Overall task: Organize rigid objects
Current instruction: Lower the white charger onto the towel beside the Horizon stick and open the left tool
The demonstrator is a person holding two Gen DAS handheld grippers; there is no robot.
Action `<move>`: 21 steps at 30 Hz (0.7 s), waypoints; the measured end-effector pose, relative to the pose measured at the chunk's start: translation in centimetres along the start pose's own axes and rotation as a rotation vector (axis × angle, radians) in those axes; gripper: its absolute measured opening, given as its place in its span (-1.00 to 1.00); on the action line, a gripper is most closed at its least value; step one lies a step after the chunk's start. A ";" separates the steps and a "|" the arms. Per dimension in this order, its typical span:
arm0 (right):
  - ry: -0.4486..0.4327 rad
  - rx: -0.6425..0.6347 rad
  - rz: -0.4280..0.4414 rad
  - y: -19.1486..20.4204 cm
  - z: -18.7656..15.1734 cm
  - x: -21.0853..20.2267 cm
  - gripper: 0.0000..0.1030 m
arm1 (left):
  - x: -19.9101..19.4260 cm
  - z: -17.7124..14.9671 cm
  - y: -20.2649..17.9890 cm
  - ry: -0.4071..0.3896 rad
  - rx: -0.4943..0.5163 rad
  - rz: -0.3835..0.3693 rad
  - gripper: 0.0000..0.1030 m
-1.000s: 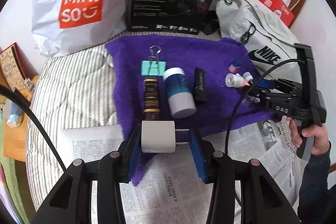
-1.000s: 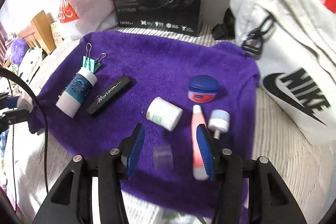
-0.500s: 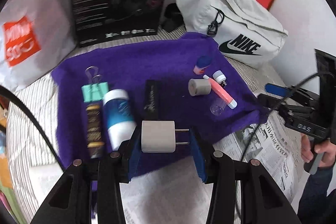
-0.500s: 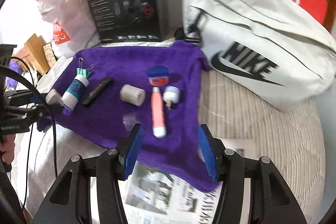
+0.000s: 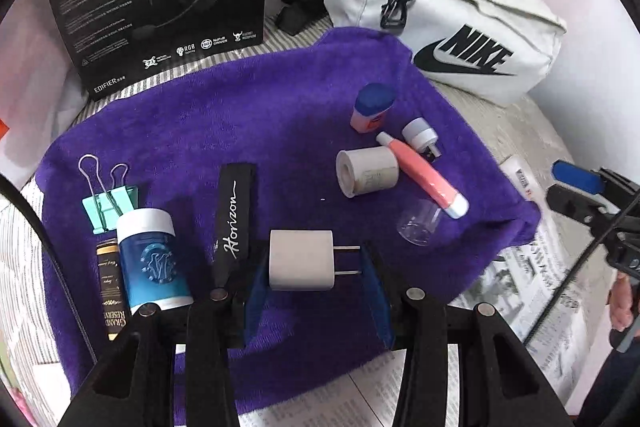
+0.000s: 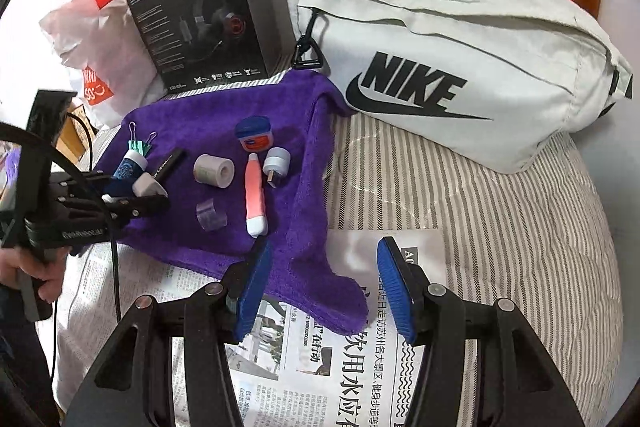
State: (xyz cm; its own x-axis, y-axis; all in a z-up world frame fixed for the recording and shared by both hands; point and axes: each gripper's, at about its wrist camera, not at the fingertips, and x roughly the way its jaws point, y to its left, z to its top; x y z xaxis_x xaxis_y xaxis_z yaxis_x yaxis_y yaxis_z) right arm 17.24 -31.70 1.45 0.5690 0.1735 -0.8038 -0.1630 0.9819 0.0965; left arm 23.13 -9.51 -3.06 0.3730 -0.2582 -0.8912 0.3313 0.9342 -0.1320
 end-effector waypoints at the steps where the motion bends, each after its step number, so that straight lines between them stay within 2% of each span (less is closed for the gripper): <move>1: -0.001 0.010 0.006 -0.2 -0.1 0.0 0.05 | 0.3 0.0 0.0 0.008 0.002 0.005 -0.18; 12: 0.015 0.016 0.034 0.2 -0.2 0.8 0.05 | 1.3 0.8 -0.5 0.025 0.037 0.016 -0.18; 17: 0.025 0.009 0.046 0.9 -0.2 1.1 0.05 | 1.3 0.5 -1.1 0.020 0.083 0.045 -0.17; 21: 0.037 -0.009 0.052 1.5 -0.4 1.3 0.05 | 1.1 0.0 -1.6 0.031 0.100 0.039 0.01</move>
State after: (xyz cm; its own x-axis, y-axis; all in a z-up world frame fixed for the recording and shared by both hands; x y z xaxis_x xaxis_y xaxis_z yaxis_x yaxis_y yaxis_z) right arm 17.42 -30.03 0.36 0.5296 0.2211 -0.8189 -0.1993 0.9708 0.1333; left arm 22.99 -11.26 -3.84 0.3603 -0.2131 -0.9082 0.4030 0.9136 -0.0544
